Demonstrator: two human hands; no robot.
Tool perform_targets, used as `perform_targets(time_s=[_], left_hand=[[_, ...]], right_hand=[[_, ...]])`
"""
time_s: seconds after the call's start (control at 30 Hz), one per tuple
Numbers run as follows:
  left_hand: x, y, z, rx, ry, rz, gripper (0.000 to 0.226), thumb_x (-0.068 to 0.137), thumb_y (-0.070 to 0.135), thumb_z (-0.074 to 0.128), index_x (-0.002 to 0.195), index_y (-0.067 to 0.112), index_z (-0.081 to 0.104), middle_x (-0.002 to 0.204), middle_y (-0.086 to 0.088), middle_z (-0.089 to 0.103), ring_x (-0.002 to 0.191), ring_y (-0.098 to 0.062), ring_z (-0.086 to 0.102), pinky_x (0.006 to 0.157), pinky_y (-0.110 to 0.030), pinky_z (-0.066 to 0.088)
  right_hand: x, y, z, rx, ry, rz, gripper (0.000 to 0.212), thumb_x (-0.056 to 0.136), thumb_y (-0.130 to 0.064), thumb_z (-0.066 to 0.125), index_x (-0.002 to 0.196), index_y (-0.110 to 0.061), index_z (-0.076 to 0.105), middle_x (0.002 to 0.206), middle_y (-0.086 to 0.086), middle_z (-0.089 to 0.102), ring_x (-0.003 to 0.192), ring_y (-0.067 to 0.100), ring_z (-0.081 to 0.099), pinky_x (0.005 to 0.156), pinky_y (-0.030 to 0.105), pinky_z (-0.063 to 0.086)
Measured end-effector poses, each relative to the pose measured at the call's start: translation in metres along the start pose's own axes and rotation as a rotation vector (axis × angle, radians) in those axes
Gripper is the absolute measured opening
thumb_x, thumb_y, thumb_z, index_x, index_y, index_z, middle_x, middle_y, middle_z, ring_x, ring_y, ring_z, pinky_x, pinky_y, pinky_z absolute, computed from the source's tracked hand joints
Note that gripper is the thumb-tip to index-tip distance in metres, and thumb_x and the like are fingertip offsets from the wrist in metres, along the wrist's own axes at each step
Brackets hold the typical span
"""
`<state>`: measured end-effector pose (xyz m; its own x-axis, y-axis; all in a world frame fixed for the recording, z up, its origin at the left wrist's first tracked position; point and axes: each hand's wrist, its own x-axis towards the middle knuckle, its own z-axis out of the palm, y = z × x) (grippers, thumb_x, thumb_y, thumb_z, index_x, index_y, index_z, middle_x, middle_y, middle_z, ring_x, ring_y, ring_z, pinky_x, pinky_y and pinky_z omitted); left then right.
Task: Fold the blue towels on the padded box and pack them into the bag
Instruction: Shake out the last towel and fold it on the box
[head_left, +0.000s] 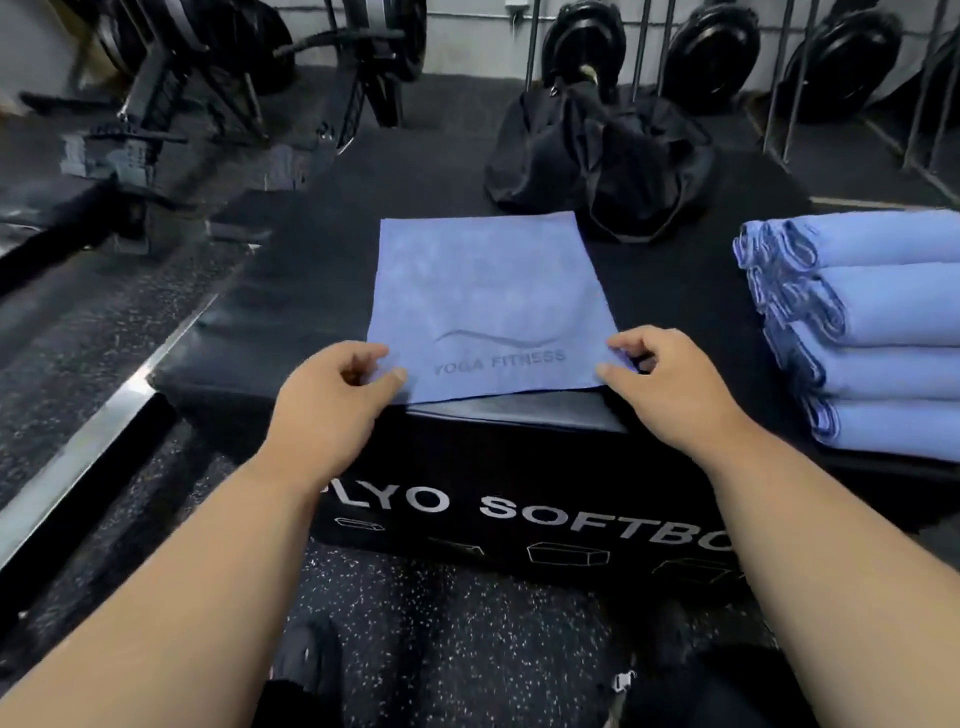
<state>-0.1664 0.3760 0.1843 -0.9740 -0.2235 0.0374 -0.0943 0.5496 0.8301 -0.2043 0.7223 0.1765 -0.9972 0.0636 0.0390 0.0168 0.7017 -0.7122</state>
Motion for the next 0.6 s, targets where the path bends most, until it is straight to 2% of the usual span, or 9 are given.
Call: perform_targets(time_s=[0.07,0.13,0.17,0.27,0.3,0.37,0.47,0.57,0.6], left_hand=[[-0.013,-0.011,0.0,0.091,-0.047,0.114,0.032,0.085,0.034,0.087,0.113,0.042,0.074,0.113,0.023,0.067,0.108,0.01,0.061,0.092,-0.003,0.039],[-0.014,-0.023,-0.005,0.194,-0.1,0.218,0.04,0.081,0.024,0.09,0.115,0.041,0.076,0.123,0.021,0.064,0.12,0.002,0.06,0.108,-0.012,0.038],[-0.013,-0.026,-0.008,0.217,-0.11,0.241,0.041,0.082,0.02,0.089,0.116,0.039,0.078,0.126,0.019,0.064,0.123,-0.001,0.059,0.111,-0.014,0.036],[-0.011,-0.028,-0.014,0.241,-0.078,0.269,0.032,0.088,0.015,0.084,0.112,0.036,0.08,0.127,0.019,0.068,0.119,0.004,0.059,0.103,-0.001,0.03],[-0.009,-0.027,-0.014,0.24,-0.061,0.28,0.028,0.09,0.017,0.082,0.11,0.037,0.081,0.125,0.02,0.069,0.117,0.005,0.06,0.101,0.0,0.031],[-0.004,-0.027,-0.013,0.216,-0.046,0.283,0.021,0.094,0.021,0.078,0.104,0.039,0.08,0.119,0.023,0.071,0.114,0.007,0.062,0.1,-0.006,0.037],[0.002,-0.027,-0.013,0.098,-0.033,0.205,0.014,0.097,0.026,0.075,0.1,0.039,0.079,0.107,0.028,0.074,0.107,0.006,0.066,0.097,-0.021,0.047],[0.008,-0.024,-0.014,0.029,-0.02,0.16,0.014,0.098,0.028,0.074,0.097,0.042,0.079,0.102,0.034,0.072,0.102,0.009,0.066,0.091,-0.018,0.047],[0.009,-0.024,-0.014,0.022,-0.019,0.157,0.015,0.098,0.029,0.074,0.097,0.043,0.078,0.101,0.036,0.072,0.101,0.01,0.066,0.089,-0.016,0.046]], right_hand=[[-0.018,0.004,-0.003,0.008,-0.014,-0.058,0.03,0.085,-0.036,0.084,0.113,-0.037,0.073,0.115,-0.018,0.058,0.103,-0.006,0.06,0.087,0.005,0.04],[-0.026,0.01,-0.006,-0.014,-0.025,-0.134,0.033,0.083,-0.031,0.087,0.113,-0.037,0.074,0.114,-0.02,0.056,0.105,-0.009,0.058,0.09,0.0,0.038],[-0.028,0.013,-0.007,-0.035,-0.015,-0.17,0.033,0.082,-0.028,0.088,0.112,-0.034,0.076,0.113,-0.018,0.057,0.106,-0.006,0.059,0.093,0.002,0.038],[-0.028,0.018,-0.007,-0.072,0.013,-0.213,0.022,0.086,-0.026,0.085,0.107,-0.034,0.08,0.11,-0.016,0.06,0.106,0.006,0.062,0.096,0.016,0.046],[-0.027,0.017,-0.006,-0.093,0.028,-0.216,0.017,0.089,-0.028,0.083,0.104,-0.035,0.08,0.108,-0.016,0.061,0.105,0.007,0.061,0.094,0.019,0.047],[-0.024,0.014,-0.004,-0.125,0.056,-0.214,0.01,0.094,-0.027,0.078,0.099,-0.036,0.08,0.104,-0.016,0.061,0.1,0.006,0.06,0.087,0.019,0.047],[-0.016,0.011,-0.004,-0.142,0.069,-0.206,0.014,0.096,-0.025,0.073,0.089,-0.037,0.074,0.1,-0.015,0.06,0.092,0.002,0.059,0.082,0.022,0.048],[-0.008,0.008,-0.01,-0.155,-0.072,-0.236,0.006,0.092,-0.033,0.079,0.092,-0.037,0.074,0.107,-0.017,0.058,0.097,0.001,0.059,0.086,0.02,0.047],[-0.006,0.008,-0.012,-0.167,-0.113,-0.243,0.01,0.089,-0.037,0.081,0.096,-0.039,0.075,0.109,-0.018,0.057,0.098,0.0,0.057,0.085,0.018,0.045]])
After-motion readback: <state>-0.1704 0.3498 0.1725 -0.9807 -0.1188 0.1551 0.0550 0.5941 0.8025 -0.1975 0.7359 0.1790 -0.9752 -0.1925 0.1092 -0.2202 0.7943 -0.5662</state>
